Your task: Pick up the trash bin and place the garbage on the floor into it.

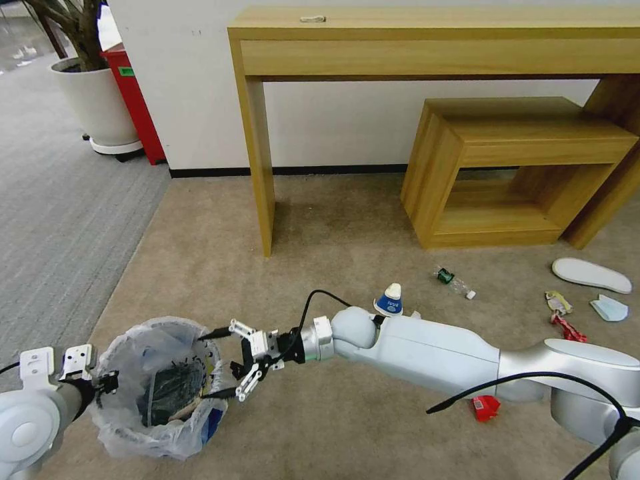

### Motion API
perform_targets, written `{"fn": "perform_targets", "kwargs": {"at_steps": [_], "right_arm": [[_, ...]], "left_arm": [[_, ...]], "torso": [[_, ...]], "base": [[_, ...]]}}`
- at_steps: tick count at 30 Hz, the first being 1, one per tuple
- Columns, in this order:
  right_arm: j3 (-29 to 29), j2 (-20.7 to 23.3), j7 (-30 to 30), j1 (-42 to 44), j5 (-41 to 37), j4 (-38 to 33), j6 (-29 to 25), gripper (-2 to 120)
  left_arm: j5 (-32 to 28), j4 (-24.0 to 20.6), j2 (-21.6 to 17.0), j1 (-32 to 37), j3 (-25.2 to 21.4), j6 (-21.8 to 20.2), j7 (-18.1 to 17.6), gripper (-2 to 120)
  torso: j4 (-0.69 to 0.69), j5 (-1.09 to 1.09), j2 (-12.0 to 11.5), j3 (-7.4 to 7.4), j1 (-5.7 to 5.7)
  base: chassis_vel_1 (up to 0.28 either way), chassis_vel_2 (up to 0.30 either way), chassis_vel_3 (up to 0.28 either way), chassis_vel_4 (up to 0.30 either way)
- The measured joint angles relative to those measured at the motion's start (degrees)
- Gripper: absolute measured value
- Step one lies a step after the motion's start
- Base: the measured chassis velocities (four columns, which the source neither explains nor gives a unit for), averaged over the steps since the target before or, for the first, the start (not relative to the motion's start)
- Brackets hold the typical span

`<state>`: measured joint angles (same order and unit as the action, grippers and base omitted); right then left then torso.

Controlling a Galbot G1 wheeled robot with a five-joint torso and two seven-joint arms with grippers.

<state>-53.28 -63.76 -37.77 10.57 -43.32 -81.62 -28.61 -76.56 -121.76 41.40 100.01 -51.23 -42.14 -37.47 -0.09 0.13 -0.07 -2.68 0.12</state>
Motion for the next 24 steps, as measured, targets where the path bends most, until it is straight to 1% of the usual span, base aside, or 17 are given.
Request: {"fn": "perform_targets", "kwargs": {"at_steps": [1, 4, 5, 8, 9, 11, 12, 13, 15, 17, 18, 19, 20, 21, 22, 24], "right_arm": [[0.0, 0.0, 0.0, 0.0, 0.0, 0.0, 0.0, 100], [3.9, 2.9, 1.2, 0.7, 0.0, 0.4, -0.3, 100], [3.9, 2.9, 1.2, 0.7, 0.0, 0.4, -0.3, 100], [10.5, 7.1, 3.3, 2.7, 0.1, 0.7, -0.4, 100], [10.5, 7.1, 3.3, 2.7, 0.1, 0.7, -0.4, 100], [14.4, 9.4, 4.8, 4.5, 0.5, 0.8, -0.4, 100], [14.4, 9.4, 4.8, 4.5, 0.5, 0.8, -0.4, 100], [15.6, 10.2, 5.3, 5.3, 0.6, 0.9, -0.4, 100], [20.0, 12.4, 7.7, 8.6, 0.7, 0.6, -0.3, 100], [20.3, 12.6, 7.9, 8.8, 0.7, 0.5, -0.3, 100], [22.6, 13.6, 9.6, 10.6, 0.7, 0.5, -0.2, 100], [22.6, 13.6, 9.6, 10.6, 0.7, 0.5, -0.2, 100], [24.7, 14.4, 11.3, 12.3, 0.8, 0.4, 0.0, 100], [27.3, 15.5, 14.7, 14.6, 1.4, 0.3, 0.4, 100], [27.3, 15.5, 14.7, 14.6, 1.4, 0.3, 0.4, 100], [31.9, 17.3, 20.1, 17.9, 2.3, 0.1, 1.3, 100]], "left_arm": [[0.0, 0.0, 0.0, 0.0, 0.0, 0.0, 0.0, 0], [0.2, 0.1, 0.2, -0.1, 0.0, 0.0, 0.2, 0], [0.2, 0.1, 0.2, -0.1, 0.0, 0.0, 0.2, 0], [0.6, 0.4, 0.5, -0.1, -0.3, 0.0, 0.8, 0], [0.6, 0.4, 0.5, -0.1, -0.3, 0.0, 0.8, 0], [0.7, 0.5, 0.5, -0.3, -0.3, 0.0, 0.9, 0], [0.7, 0.5, 0.5, -0.3, -0.3, 0.0, 0.9, 0], [0.8, 0.5, 0.5, -0.4, -0.3, 0.0, 0.9, 0], [0.8, 0.5, 0.4, -0.6, -0.3, 0.0, 1.0, 0], [0.8, 0.5, 0.4, -0.6, -0.3, 0.0, 1.0, 0], [0.8, 0.5, 0.4, -0.6, -0.4, 0.0, 1.1, 0], [0.8, 0.5, 0.4, -0.6, -0.4, 0.0, 1.1, 0], [0.8, 0.5, 0.2, -0.7, -0.4, 0.0, 1.1, 0], [0.7, 0.5, 0.0, -1.0, -0.4, 0.0, 1.1, 0], [0.7, 0.5, 0.0, -1.0, -0.4, 0.0, 1.1, 0], [0.4, 0.5, -0.5, -1.5, -0.4, 0.0, 1.4, 0]], "torso": [[0.0, 0.0, 0.0, 0.0, 0.0], [-0.01, 0.0, 0.0, 0.0, 0.0], [-0.01, 0.0, 0.0, 0.0, 0.0], [-0.02, 0.01, 0.0, 0.0, 0.0], [-0.02, 0.01, 0.0, 0.0, 0.0], [-0.01, 0.01, 0.0, 0.0, 0.0], [-0.01, 0.01, 0.0, 0.0, 0.0], [-0.01, 0.01, 0.0, 0.0, 0.0], [-0.02, 0.01, 0.0, 0.0, 0.0], [-0.01, 0.01, 0.0, 0.0, 0.0], [-0.02, 0.02, 0.0, 0.0, 0.0], [-0.02, 0.02, 0.0, 0.0, 0.0], [-0.01, 0.0, 0.0, 0.0, 0.0], [-0.01, 0.01, 0.0, 0.0, 0.0], [-0.01, 0.01, 0.0, 0.0, 0.0], [-0.02, 0.01, 0.0, 0.0, 0.0]], "base": [[0.0, 0.0, 0.0, 0.0], [0.0, 0.0, 0.0, 0.0], [0.0, 0.0, 0.0, 0.0], [0.0, 0.0, 0.0, 0.0], [0.0, 0.0, 0.0, 0.0], [0.0, 0.0, 0.0, 0.0], [0.0, 0.0, 0.0, 0.0], [0.0, 0.0, 0.0, 0.0], [0.0, 0.0, 0.0, 0.0], [0.0, 0.0, 0.0, 0.0], [0.0, 0.0, 0.0, 0.0], [0.0, 0.0, 0.0, 0.0], [0.0, 0.0, 0.0, 0.0], [0.0, 0.0, 0.0, 0.0], [0.0, 0.0, 0.0, 0.0], [0.0, 0.0, 0.0, 0.0]]}}
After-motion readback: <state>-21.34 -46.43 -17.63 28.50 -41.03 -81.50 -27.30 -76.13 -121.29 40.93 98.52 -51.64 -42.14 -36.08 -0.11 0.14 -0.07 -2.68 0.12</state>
